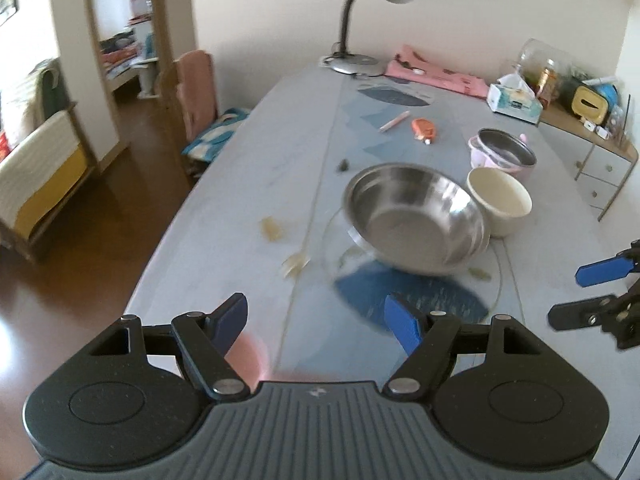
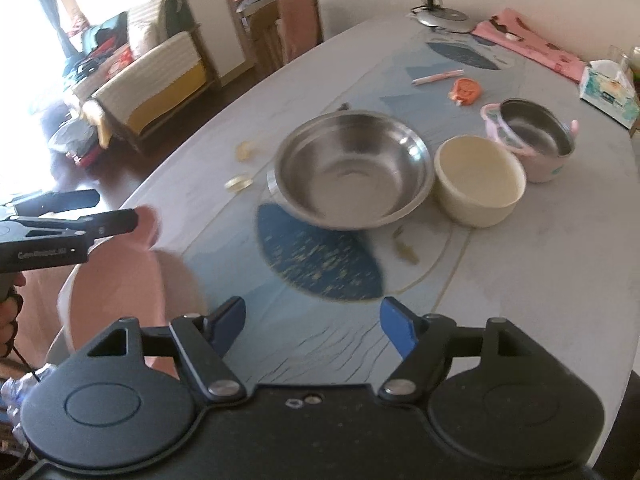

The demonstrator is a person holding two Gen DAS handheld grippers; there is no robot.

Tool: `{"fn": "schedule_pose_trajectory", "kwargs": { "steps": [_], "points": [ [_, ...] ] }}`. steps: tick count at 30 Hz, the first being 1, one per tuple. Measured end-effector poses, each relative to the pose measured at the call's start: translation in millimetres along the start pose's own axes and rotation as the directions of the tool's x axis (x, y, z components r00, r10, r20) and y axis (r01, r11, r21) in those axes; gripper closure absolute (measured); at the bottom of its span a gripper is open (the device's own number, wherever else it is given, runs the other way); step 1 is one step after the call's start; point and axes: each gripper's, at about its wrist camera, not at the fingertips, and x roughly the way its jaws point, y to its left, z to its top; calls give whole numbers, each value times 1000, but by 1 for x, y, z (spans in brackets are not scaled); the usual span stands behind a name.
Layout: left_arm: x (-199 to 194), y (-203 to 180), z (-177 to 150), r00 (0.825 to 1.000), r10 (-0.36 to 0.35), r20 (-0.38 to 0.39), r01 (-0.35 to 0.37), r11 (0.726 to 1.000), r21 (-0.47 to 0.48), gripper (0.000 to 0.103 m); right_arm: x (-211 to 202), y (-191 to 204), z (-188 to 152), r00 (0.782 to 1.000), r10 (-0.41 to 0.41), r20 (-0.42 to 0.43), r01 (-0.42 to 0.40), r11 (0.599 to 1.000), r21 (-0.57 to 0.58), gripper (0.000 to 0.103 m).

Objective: Organize plates and bowls
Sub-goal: 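Move both grippers to the large steel bowl rim and close them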

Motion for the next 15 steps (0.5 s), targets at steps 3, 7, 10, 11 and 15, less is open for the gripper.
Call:
{"fn": "schedule_pose_trajectory", "kwargs": {
  "steps": [3,7,10,11,15],
  "points": [
    [34,-13,27,1000,-10,-10,11,1000,19,28,19,-16,16,999,-35,8,35,999,33,27],
    [79,-18,56,999,-7,-41,7,1000,16,28,48,-37,35,997,-79,7,78,993,92,25],
    [111,-20,70,997,-11,-73,11,1000,8,28,68,-50,46,995,-101,1,100,985,138,25],
    [121,-22,74,997,-11,-81,12,1000,13,28,76,-54,49,994,-105,-3,104,982,158,26],
    [153,-26,84,993,-12,-120,15,1000,24,28,99,-70,58,993,-111,-27,114,963,244,30]
  ]
}}
